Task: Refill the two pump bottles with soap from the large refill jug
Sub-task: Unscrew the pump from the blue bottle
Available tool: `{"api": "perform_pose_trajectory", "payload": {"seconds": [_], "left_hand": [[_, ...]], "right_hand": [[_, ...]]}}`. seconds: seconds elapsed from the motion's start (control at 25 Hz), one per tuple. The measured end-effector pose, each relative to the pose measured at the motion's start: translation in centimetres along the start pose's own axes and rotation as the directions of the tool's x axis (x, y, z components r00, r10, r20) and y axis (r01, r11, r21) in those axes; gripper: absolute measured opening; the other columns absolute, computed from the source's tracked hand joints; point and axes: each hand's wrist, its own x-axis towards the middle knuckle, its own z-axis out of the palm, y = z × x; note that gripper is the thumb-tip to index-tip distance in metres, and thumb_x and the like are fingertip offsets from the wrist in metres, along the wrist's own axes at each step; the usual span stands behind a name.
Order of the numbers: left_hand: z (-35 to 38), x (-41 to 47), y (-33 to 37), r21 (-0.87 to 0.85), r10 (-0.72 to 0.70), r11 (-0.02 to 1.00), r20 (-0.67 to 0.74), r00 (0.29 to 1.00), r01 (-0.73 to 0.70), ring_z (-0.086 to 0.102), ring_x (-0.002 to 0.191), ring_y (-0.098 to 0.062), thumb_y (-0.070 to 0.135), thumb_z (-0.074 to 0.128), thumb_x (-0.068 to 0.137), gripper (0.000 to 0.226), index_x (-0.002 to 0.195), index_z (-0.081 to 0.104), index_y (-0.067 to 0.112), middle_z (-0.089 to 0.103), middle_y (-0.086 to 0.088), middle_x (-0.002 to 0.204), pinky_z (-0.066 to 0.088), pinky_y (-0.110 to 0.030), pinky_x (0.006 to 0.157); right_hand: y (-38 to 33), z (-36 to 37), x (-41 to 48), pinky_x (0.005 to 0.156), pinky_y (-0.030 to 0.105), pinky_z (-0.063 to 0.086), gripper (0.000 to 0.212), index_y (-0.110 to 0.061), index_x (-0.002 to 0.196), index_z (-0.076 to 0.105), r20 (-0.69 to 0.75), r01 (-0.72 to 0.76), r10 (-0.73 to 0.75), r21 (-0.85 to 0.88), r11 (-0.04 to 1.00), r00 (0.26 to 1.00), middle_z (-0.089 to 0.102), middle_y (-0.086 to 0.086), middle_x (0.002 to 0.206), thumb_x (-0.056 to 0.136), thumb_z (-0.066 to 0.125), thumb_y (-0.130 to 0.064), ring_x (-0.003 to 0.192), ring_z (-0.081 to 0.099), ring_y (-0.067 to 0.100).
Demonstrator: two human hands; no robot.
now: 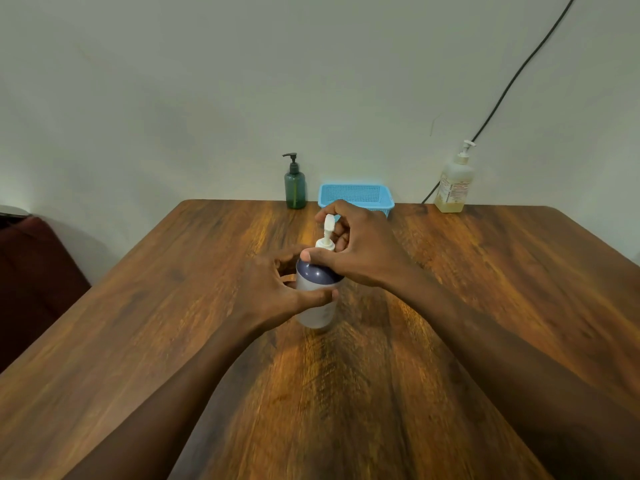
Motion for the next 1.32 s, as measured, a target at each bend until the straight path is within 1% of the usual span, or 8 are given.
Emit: {"api": "perform_pose_trajectory", "payload": {"seconds": [0.12, 0.24, 0.4, 0.56, 0.72, 0.92, 1.08, 1.32], "left_hand": [[-0.4, 0.4, -0.6, -0.009, -0.020, 1.000, 0.047, 0.999, 0.020, 0.063, 0.102, 0.016, 0.034, 0.091, 0.071, 0.064, 0.126, 0.060, 0.032, 0.065, 0.028, 0.111, 0.049, -0.004, 0.080], [-0.8, 0.6, -1.8, 0.014, -0.041, 0.999, 0.107, 0.993, 0.040, 0.066, 0.107, 0.003, 0.052, 0.085, 0.067, 0.075, 0.133, 0.063, 0.025, 0.071, 0.017, 0.118, 0.054, -0.014, 0.086], [-1.2, 0.4, -3.4, 0.069, -0.124, 0.991, 0.130, 0.984, 0.116, 0.063, 0.109, 0.006, 0.065, 0.079, 0.060, 0.084, 0.134, 0.061, 0.031, 0.068, 0.019, 0.120, 0.054, -0.018, 0.091], [-1.5, 0.0, -3.9, 0.054, -0.187, 0.982, 0.066, 0.980, 0.183, 0.060, 0.100, 0.019, 0.064, 0.080, 0.055, 0.077, 0.124, 0.059, 0.038, 0.064, 0.029, 0.109, 0.049, -0.004, 0.080], [-1.4, 0.0, -4.1, 0.024, -0.216, 0.976, 0.045, 0.975, 0.215, 0.058, 0.095, 0.025, 0.031, 0.094, 0.067, 0.069, 0.125, 0.057, 0.033, 0.061, 0.029, 0.108, 0.045, 0.001, 0.076], [-0.6, 0.4, -4.1, 0.002, -0.203, 0.979, 0.064, 0.977, 0.203, 0.058, 0.098, 0.025, 0.022, 0.092, 0.071, 0.070, 0.131, 0.057, 0.028, 0.060, 0.030, 0.110, 0.046, -0.001, 0.079], [-0.6, 0.6, -4.3, -0.007, -0.209, 0.978, 0.109, 0.972, 0.211, 0.060, 0.109, 0.016, 0.036, 0.092, 0.069, 0.078, 0.139, 0.058, 0.025, 0.065, 0.022, 0.121, 0.050, -0.008, 0.089], [-0.9, 1.1, -4.1, -0.036, -0.220, 0.974, 0.110, 0.969, 0.225, 0.060, 0.117, 0.004, 0.066, 0.083, 0.054, 0.106, 0.146, 0.049, 0.027, 0.061, 0.015, 0.135, 0.051, -0.016, 0.090]], "right_hand": [[0.0, -0.5, 0.1, 0.070, 0.010, 0.053, 0.065, -0.027, 0.136, 0.054, 0.081, -0.016, 0.006, 0.123, 0.992, 0.997, 0.067, -0.017, 0.090, 0.079, 0.085, -0.022, 0.078, 0.068, 0.004], [-0.2, -1.3, 0.3, 0.086, 0.020, 0.059, 0.072, -0.027, 0.142, 0.051, 0.087, -0.025, 0.002, 0.266, 0.964, 0.996, 0.075, -0.008, 0.109, 0.081, 0.083, -0.009, 0.098, 0.072, 0.006], [0.1, -2.6, 0.7, 0.086, 0.034, 0.063, 0.059, -0.020, 0.134, 0.060, -0.071, 0.002, 0.028, 0.385, 0.923, 0.997, 0.076, -0.004, 0.110, 0.081, 0.085, -0.012, 0.103, 0.073, 0.011], [0.8, -3.8, 0.8, 0.082, 0.029, 0.062, 0.052, -0.009, 0.129, 0.064, -0.243, 0.047, 0.085, 0.492, 0.869, 0.966, 0.077, 0.005, 0.106, 0.082, 0.086, -0.012, 0.098, 0.074, 0.013], [2.6, -4.3, 0.5, 0.078, 0.034, 0.064, 0.053, -0.010, 0.129, 0.062, -0.347, 0.032, 0.188, 0.540, 0.841, 0.919, 0.076, 0.008, 0.109, 0.082, 0.086, -0.016, 0.102, 0.075, 0.020], [6.0, -1.9, -1.5, 0.071, 0.022, 0.062, 0.054, -0.023, 0.122, 0.066, -0.202, -0.207, 0.271, 0.290, 0.934, 0.941, 0.073, -0.008, 0.101, 0.075, 0.091, -0.025, 0.089, 0.073, 0.007], [8.2, 1.3, -3.3, 0.057, 0.004, 0.042, 0.030, -0.024, 0.104, 0.075, -0.063, -0.338, 0.344, 0.082, 0.937, 0.937, 0.071, -0.011, 0.088, 0.077, 0.088, -0.030, 0.077, 0.065, 0.001], [10.3, 4.5, -5.3, 0.064, 0.029, 0.058, 0.020, -0.029, 0.079, 0.074, 0.012, -0.437, 0.441, -0.113, 0.892, 0.897, 0.070, -0.014, 0.067, 0.076, 0.080, -0.048, 0.066, 0.065, 0.001]]}}
